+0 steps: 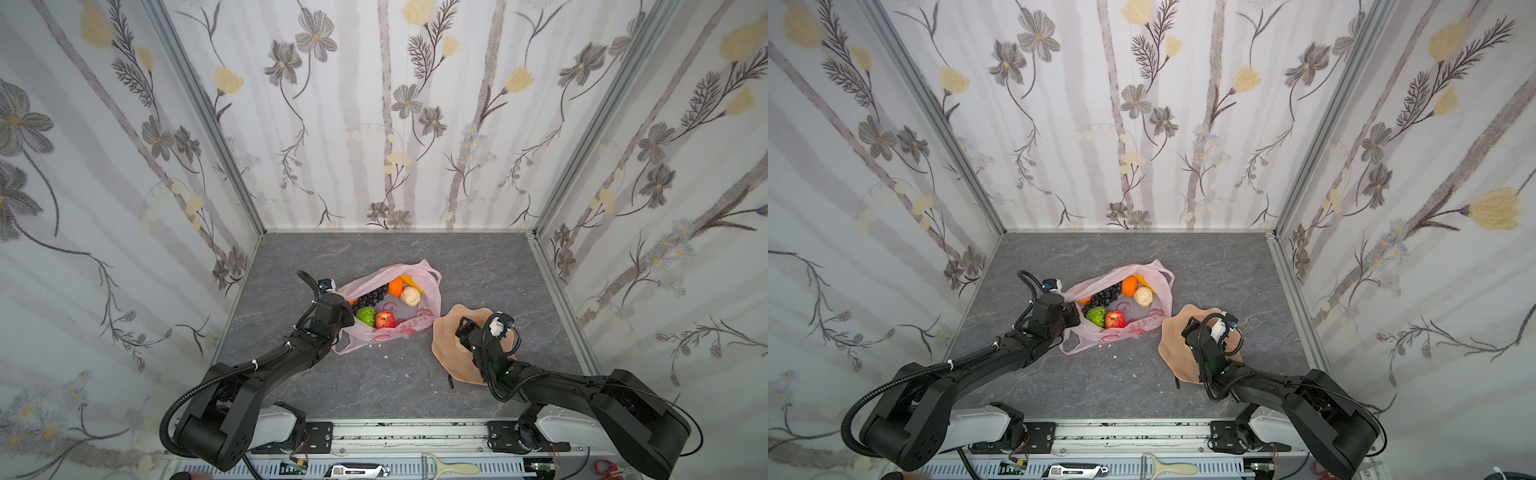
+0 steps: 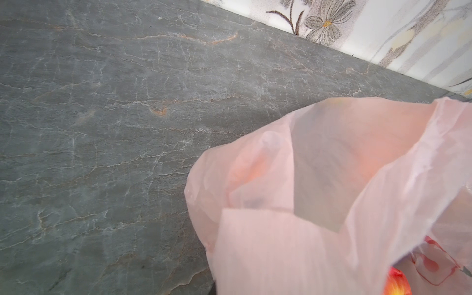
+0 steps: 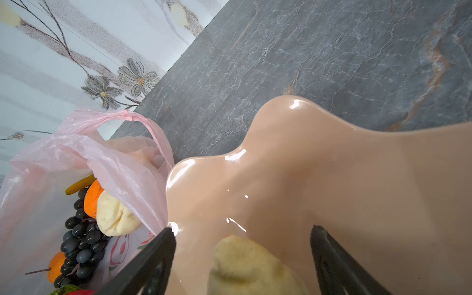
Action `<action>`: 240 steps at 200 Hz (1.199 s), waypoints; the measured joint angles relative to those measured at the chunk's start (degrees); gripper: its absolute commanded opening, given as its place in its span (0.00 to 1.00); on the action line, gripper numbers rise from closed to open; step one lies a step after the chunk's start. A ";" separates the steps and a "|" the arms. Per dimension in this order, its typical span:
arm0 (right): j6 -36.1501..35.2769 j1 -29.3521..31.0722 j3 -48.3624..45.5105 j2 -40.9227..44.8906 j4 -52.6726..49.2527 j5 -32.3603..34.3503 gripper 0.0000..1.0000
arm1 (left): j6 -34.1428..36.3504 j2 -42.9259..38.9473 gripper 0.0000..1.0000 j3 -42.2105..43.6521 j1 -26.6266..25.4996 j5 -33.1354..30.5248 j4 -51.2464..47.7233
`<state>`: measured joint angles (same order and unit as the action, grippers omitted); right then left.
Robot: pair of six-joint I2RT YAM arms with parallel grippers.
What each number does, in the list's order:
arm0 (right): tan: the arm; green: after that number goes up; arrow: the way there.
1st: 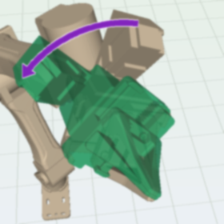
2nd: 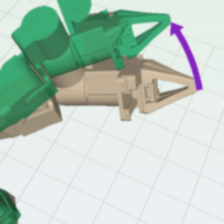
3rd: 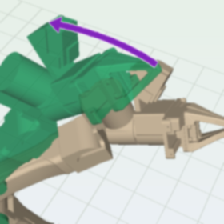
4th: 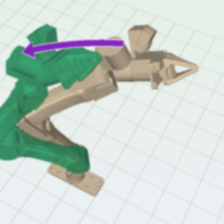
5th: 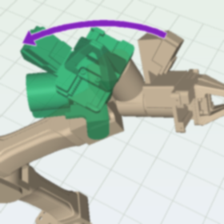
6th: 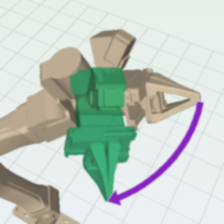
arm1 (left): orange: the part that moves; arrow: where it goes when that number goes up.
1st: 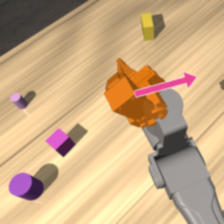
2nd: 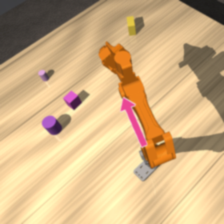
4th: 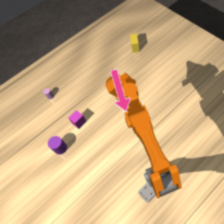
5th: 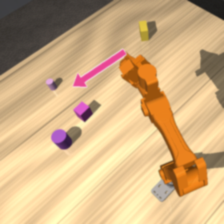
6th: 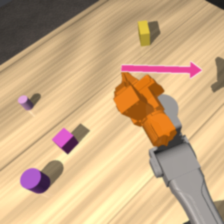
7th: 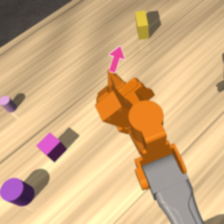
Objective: Take the fake fruits out of the plastic bag
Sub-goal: 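Lower the cream bun into the peach bowl and open the right gripper, then move the right gripper back into the bag above the red apple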
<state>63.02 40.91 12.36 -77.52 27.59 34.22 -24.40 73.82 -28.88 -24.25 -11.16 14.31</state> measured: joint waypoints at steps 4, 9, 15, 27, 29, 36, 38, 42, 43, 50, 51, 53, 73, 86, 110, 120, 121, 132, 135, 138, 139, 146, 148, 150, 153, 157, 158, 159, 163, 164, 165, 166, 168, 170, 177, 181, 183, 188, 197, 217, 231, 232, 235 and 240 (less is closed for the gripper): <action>0.00 0.00 0.02 0.22 -0.20 0.02 0.86 | 0.00 0.00 0.10 0.00 0.00 0.00 0.00; 0.00 0.00 0.11 0.46 -0.50 0.00 0.86 | 0.00 0.00 0.10 0.00 0.00 0.00 0.00; 0.00 -0.04 0.24 0.76 -0.94 0.02 0.87 | 0.00 0.00 0.10 0.00 0.02 0.00 0.00; -0.07 -0.11 0.39 1.62 -1.95 0.04 0.87 | 0.00 0.00 0.10 0.00 0.04 0.00 0.00; -0.09 -0.11 0.42 1.84 -2.10 0.04 0.87 | 0.00 0.00 0.10 0.00 0.04 0.00 0.00; -0.09 -0.13 0.48 2.54 -2.67 0.07 0.87 | 0.00 -0.02 0.09 0.00 0.04 -0.02 0.00; -0.11 -0.15 0.50 2.75 -2.86 0.07 0.87 | 0.00 -0.02 0.10 0.02 0.04 -0.02 0.00; -0.11 -0.15 0.57 3.15 -3.13 0.07 0.88 | 0.00 -0.02 0.09 0.02 0.04 -0.02 0.00; -0.13 -0.15 0.61 3.32 -3.26 0.09 0.88 | 0.00 -0.02 0.10 0.02 0.04 -0.02 0.00; -0.48 -0.22 0.74 4.22 -3.89 0.13 0.88 | 0.00 -0.04 0.09 0.02 0.04 -0.02 0.00; -0.57 -0.22 0.79 4.39 -4.02 0.15 0.88 | 0.00 -0.04 0.09 0.02 0.04 -0.04 0.00; -0.61 -0.22 0.83 4.59 -4.20 0.15 0.88 | 0.00 -0.04 0.10 0.02 0.04 -0.04 0.00; -2.14 -0.37 2.03 8.26 -7.19 0.22 0.87 | 0.02 -0.07 0.09 0.02 0.04 -0.22 0.00; -4.26 -0.42 3.76 11.06 -9.64 0.22 0.87 | 0.07 -0.07 0.09 0.02 0.04 -0.22 0.00; -10.95 -0.42 8.00 14.38 -11.47 -1.20 0.87 | 0.20 -0.07 0.09 0.02 0.04 -0.22 0.00; -13.81 -0.42 9.99 14.40 -12.39 -2.58 0.87 | 0.20 -0.07 0.09 0.02 0.04 -0.20 0.00; -14.21 -0.42 10.27 14.36 -12.52 -2.89 0.87 | 0.20 -0.07 0.08 0.02 0.04 -0.20 0.00; -17.20 -0.42 13.18 13.29 -13.57 -4.87 0.87 | 0.20 -0.07 0.08 0.02 0.04 -0.20 0.00; -18.01 -0.42 14.10 12.83 -13.88 -5.55 0.87 | 0.20 -0.07 0.08 0.02 0.04 -0.17 0.00; -18.64 -0.42 14.88 12.31 -14.01 -6.21 0.86 | 0.20 -0.07 0.08 0.02 0.04 -0.17 0.00; -18.95 -0.42 15.30 12.04 -14.16 -6.54 0.86 | 0.20 -0.07 0.08 0.02 0.04 -0.17 0.00; -20.55 -0.42 17.40 10.60 -14.93 -8.09 0.86 | 0.20 -0.07 0.08 0.02 0.04 -0.15 0.00; -21.03 -0.42 18.03 10.12 -15.23 -8.55 0.86 | 0.20 -0.07 0.08 0.02 0.04 -0.13 0.00; -21.46 -0.42 18.75 9.55 -15.45 -9.11 0.86 | 0.20 -0.07 0.08 0.02 0.04 -0.13 0.00; -22.12 -0.42 19.91 8.63 -16.00 -9.97 0.86 | 0.20 -0.07 0.08 0.02 0.04 -0.13 0.00; -22.69 -0.42 21.07 7.72 -16.35 -10.91 0.86 | 0.20 -0.07 0.08 0.02 0.04 -0.13 0.00; -22.91 -0.42 21.55 7.28 -16.55 -11.32 0.86 | 0.20 -0.07 0.08 0.02 0.04 -0.13 0.00; -23.06 -0.42 21.77 7.08 -16.65 -11.50 0.86 | 0.20 -0.07 0.08 0.02 0.04 -0.11 0.00; -23.78 -0.39 23.23 5.84 -17.16 -12.55 0.86 | 0.20 -0.07 0.08 0.02 0.04 -0.07 0.00; -23.89 -0.39 23.47 5.57 -17.25 -12.74 0.86 | 0.20 -0.07 0.08 0.02 0.04 -0.04 0.00; -24.15 -0.39 23.96 5.11 -17.44 -13.07 0.86 | 0.20 -0.07 0.08 0.02 0.04 -0.02 0.02; -24.26 -0.39 24.20 4.90 -17.57 -13.18 0.86 | 0.20 -0.07 0.08 0.02 0.04 0.00 0.02; -24.59 -0.37 24.94 4.24 -17.84 -13.64 0.86 | 0.20 -0.07 0.08 0.02 0.04 0.04 0.02; -24.85 -0.35 25.73 3.41 -17.99 -14.16 0.86 | 0.20 -0.07 0.08 0.02 0.04 0.04 0.02; -25.88 -0.33 28.11 0.98 -18.62 -16.22 0.86 | 0.22 -0.07 0.08 0.02 0.04 0.09 0.02; -26.36 -0.28 29.70 -0.48 -19.80 -17.64 0.85 | 0.22 -0.07 0.08 0.02 0.04 0.09 0.02; -26.60 -0.28 30.51 -1.22 -20.22 -18.23 0.85 | 0.22 -0.07 0.08 0.02 0.04 0.09 0.02; -27.17 -0.20 32.41 -3.02 -21.20 -19.63 0.84 | 0.22 -0.09 0.08 0.02 0.04 0.11 0.02; -28.13 0.04 36.24 -6.71 -22.84 -22.18 0.84 | 0.22 -0.20 0.08 0.07 0.04 0.20 0.02; -29.79 0.96 43.93 -14.43 -26.58 -26.01 0.83 | 0.22 -0.52 0.08 0.13 0.04 0.24 0.02; -30.64 1.90 48.17 -19.39 -29.40 -27.08 0.82 | 0.22 -0.76 0.08 0.20 0.04 0.24 0.04; -30.73 1.99 48.54 -19.80 -29.75 -27.21 0.82 | 0.22 -0.79 0.08 0.20 0.04 0.24 0.04; -30.91 2.19 49.27 -20.61 -30.47 -27.52 0.82 | 0.22 -0.81 0.08 0.22 0.04 0.26 0.04; -31.30 2.54 50.42 -22.03 -31.50 -28.22 0.82 | 0.22 -0.87 0.08 0.26 0.04 0.26 0.04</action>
<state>31.73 43.44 62.78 -99.55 -3.90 6.00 -24.18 72.95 -28.62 -24.21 -10.90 14.35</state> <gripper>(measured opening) 0.825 0.081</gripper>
